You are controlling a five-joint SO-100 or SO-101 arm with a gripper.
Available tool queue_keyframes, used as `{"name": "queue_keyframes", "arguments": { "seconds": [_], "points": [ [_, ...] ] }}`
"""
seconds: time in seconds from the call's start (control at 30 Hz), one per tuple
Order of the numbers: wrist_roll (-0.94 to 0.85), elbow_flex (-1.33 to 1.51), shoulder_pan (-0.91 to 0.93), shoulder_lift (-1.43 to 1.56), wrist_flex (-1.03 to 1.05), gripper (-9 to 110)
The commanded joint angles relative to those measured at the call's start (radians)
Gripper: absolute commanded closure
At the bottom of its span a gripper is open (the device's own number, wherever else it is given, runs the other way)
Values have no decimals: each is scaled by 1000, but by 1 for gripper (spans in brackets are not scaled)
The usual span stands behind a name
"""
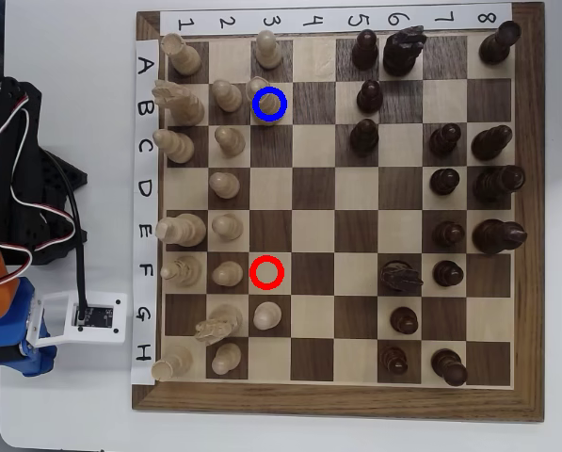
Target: Move the piece to destination
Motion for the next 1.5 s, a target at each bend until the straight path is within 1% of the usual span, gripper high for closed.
{"name": "queue_keyframes", "arguments": {
  "seconds": [0.0, 1.47],
  "points": [
    [3, -48, 29, 60, 14, 101],
    [14, -46, 40, 60, 9, 101]
  ]
}}
